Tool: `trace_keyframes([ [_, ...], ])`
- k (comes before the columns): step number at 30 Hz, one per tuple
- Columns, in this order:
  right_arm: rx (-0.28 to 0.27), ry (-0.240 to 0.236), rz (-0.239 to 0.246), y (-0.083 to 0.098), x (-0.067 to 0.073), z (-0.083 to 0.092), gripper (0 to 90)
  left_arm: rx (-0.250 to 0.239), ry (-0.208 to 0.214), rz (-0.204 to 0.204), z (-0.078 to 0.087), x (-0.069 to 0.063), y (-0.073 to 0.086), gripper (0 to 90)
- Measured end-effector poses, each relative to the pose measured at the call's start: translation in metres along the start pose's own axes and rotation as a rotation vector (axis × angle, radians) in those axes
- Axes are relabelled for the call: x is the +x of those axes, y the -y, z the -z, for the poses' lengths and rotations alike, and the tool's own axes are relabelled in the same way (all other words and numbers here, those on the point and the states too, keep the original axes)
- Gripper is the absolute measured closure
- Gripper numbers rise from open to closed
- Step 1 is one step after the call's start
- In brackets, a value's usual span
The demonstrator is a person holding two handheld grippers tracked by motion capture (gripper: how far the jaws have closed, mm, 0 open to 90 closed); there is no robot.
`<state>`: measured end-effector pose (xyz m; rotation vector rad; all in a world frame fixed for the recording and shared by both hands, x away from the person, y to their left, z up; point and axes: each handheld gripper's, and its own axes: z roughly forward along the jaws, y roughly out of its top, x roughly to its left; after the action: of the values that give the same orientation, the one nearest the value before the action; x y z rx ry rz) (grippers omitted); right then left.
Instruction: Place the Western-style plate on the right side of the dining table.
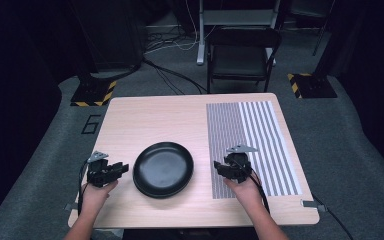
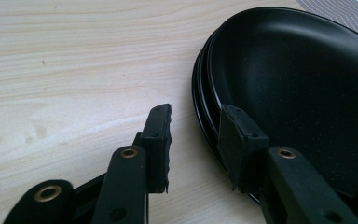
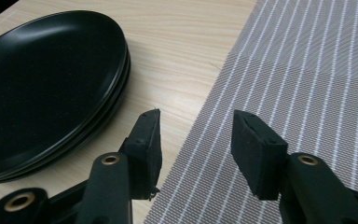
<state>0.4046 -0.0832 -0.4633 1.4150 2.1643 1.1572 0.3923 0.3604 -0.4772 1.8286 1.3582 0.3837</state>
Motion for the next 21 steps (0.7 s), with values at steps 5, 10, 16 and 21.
trace_keyframes([
  [5,0.009,-0.016,-0.004,-0.001,0.006,-0.006,53.9,-0.008,0.022,0.033,-0.001,-0.002,-0.001,67.2],
  [10,-0.002,-0.034,-0.013,-0.001,0.012,-0.012,56.4,0.001,0.032,0.031,-0.002,-0.006,-0.001,68.4],
  [16,-0.001,-0.078,-0.065,-0.004,0.016,-0.018,64.2,0.01,0.058,0.05,-0.005,-0.01,-0.001,69.3],
  [21,0.007,-0.104,-0.111,-0.005,0.021,-0.026,67.3,0.011,0.066,0.054,-0.006,-0.011,-0.001,70.0],
])
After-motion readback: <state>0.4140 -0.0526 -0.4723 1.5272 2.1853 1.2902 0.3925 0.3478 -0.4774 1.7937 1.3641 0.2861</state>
